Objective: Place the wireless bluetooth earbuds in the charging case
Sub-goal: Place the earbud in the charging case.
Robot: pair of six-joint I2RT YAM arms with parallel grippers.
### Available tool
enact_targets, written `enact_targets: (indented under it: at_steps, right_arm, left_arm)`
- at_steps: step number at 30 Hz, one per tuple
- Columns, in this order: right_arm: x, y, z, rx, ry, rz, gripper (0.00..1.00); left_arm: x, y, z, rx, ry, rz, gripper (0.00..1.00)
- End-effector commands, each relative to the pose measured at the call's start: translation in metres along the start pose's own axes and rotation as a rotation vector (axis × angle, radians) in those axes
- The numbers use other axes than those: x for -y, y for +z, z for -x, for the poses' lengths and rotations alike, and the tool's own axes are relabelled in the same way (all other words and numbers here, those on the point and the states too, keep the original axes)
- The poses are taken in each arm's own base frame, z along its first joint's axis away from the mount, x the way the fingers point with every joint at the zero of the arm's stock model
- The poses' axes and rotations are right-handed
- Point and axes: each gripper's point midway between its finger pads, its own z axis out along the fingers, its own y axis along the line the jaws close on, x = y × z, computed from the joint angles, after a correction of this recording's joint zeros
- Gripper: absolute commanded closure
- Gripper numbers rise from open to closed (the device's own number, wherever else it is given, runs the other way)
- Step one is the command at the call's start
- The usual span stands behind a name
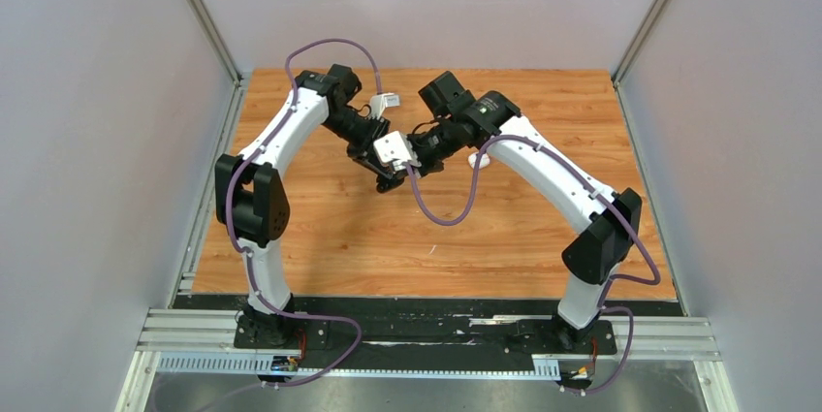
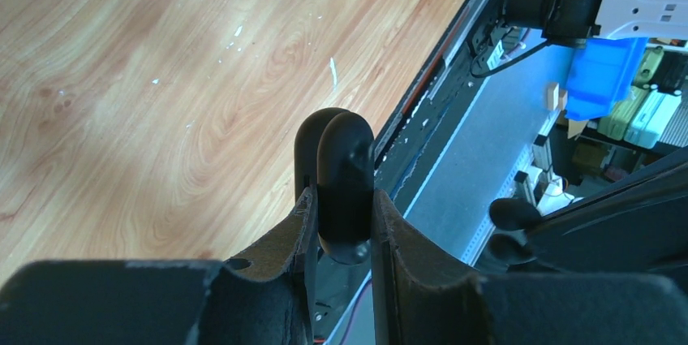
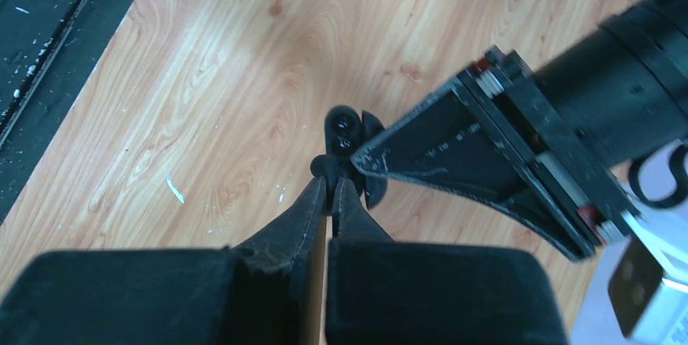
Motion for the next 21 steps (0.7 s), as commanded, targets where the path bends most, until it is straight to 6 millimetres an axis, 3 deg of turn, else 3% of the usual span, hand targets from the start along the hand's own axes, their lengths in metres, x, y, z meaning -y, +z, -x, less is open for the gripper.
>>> enact_targets:
  at_steps: [1,10,21]
  right_arm:
    - [0.003,0.001,0.016,0.023,-0.073,0.011,1.00]
    - [0.000,0.029,0.022,0.010,-0.011,0.039,1.00]
    - [0.009,0.037,0.018,-0.034,-0.070,-0.035,1.00]
  left_arm:
    - [0.014,-0.009,0.018,0.068,-0.005,-0.022,1.00]
    - [0.037,-0.009,0.015,0.084,-0.064,-0.137,1.00]
    - [0.053,-0.011,0.004,0.082,-0.070,-0.207,1.00]
